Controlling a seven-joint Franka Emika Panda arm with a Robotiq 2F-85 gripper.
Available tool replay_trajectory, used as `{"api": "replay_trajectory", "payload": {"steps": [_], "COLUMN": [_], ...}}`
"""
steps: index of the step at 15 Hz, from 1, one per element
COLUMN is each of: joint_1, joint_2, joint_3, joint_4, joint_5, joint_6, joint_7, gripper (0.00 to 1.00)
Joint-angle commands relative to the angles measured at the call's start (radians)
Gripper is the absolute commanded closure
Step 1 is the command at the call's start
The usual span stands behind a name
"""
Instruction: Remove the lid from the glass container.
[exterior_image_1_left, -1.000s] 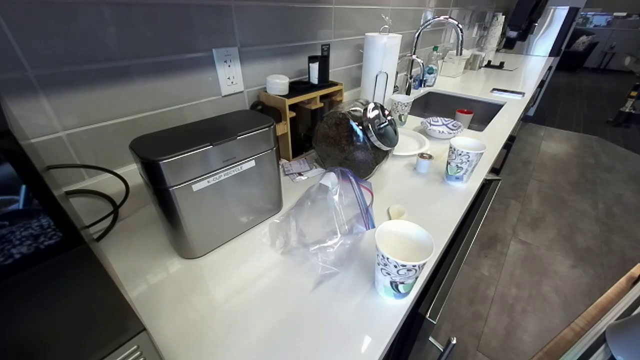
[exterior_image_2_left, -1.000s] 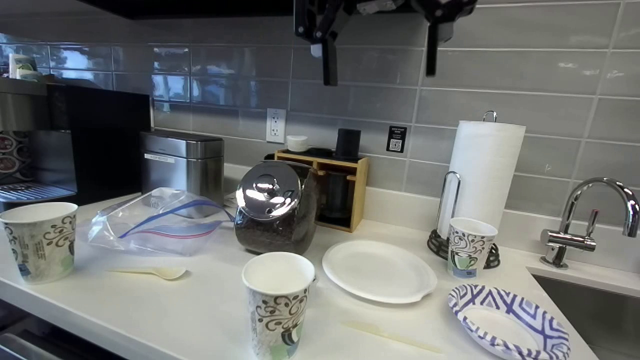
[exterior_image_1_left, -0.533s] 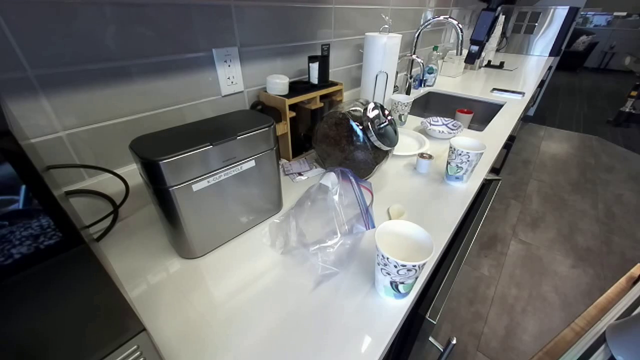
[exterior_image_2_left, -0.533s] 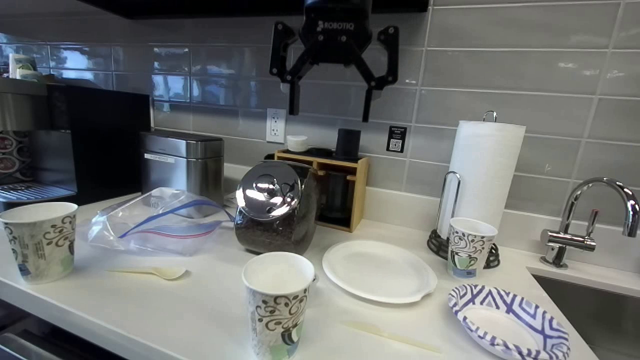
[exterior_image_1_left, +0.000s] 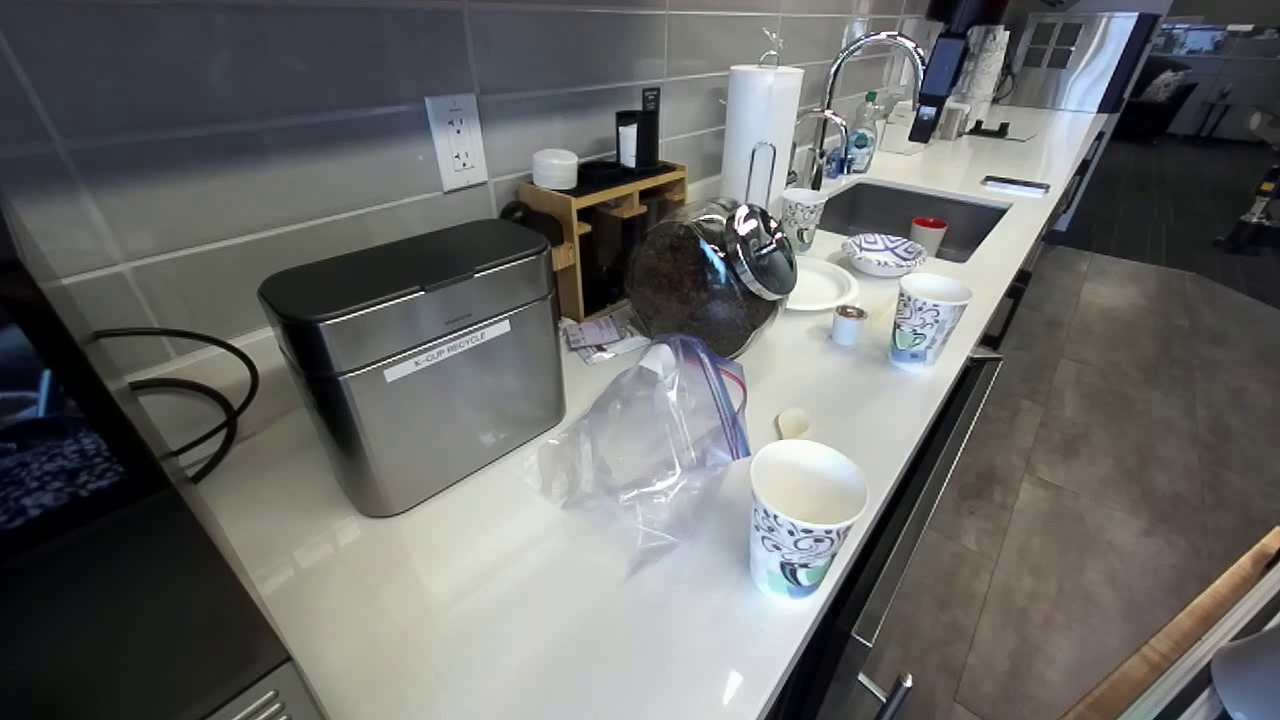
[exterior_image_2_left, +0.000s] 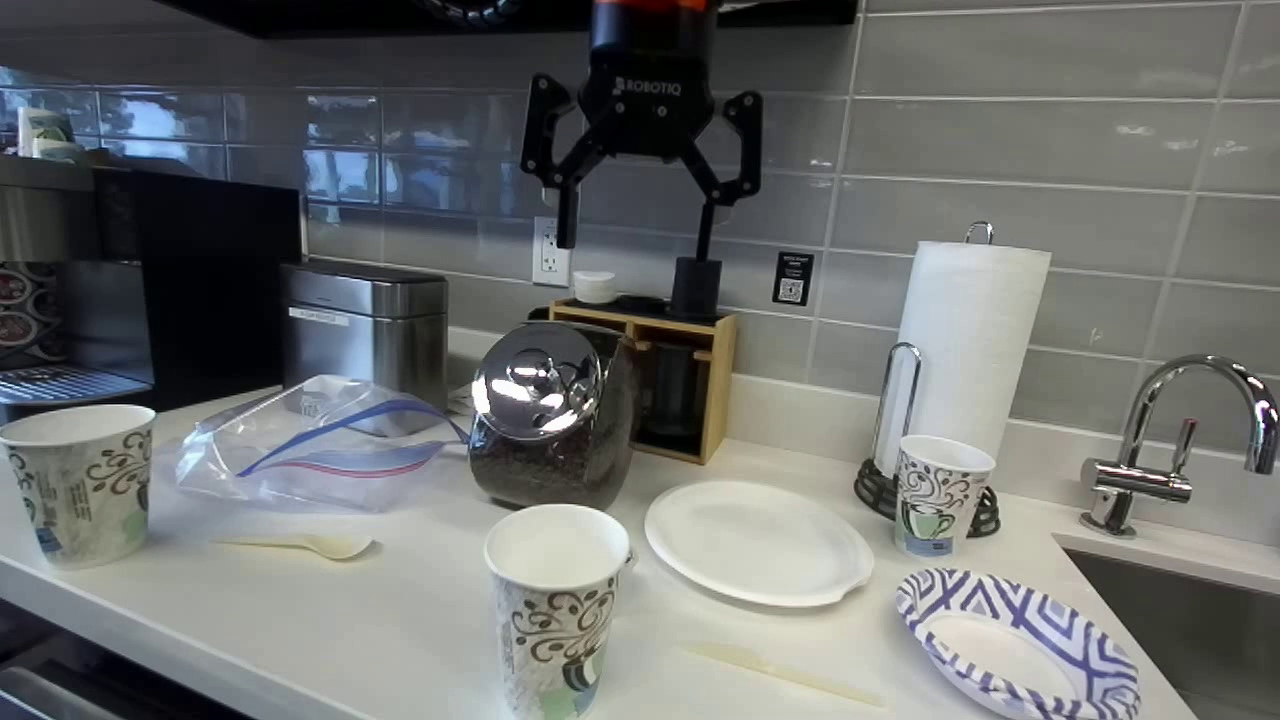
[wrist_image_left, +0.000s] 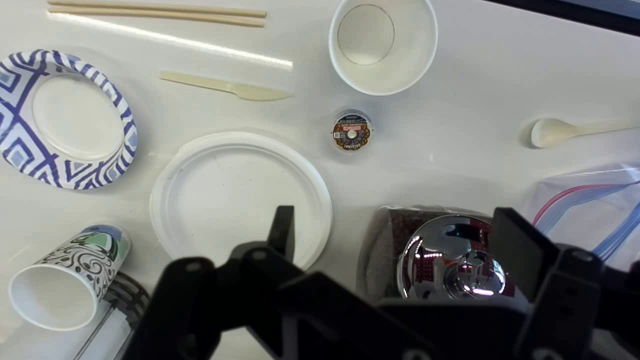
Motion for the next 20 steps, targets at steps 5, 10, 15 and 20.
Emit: {"api": "replay_trajectory", "payload": {"steps": [5,10,15,20], "joint_1": [-0.017,-0.005,0.002,-0.004], "joint_2": [0.001,0.060,0.133,0.201], "joint_3": [0.016,0.046,0.093,0.117], "joint_4": [0.002,0.050,0.115,0.182], "joint_5": [0.003,0.035,0.048,0.188], "joint_6": [-0.002,0.002,0.055,-0.060], "joint_7": [-0.003,0.032,0.130,0.112], "gripper": [0.00,0.00,0.00,0.00]}}
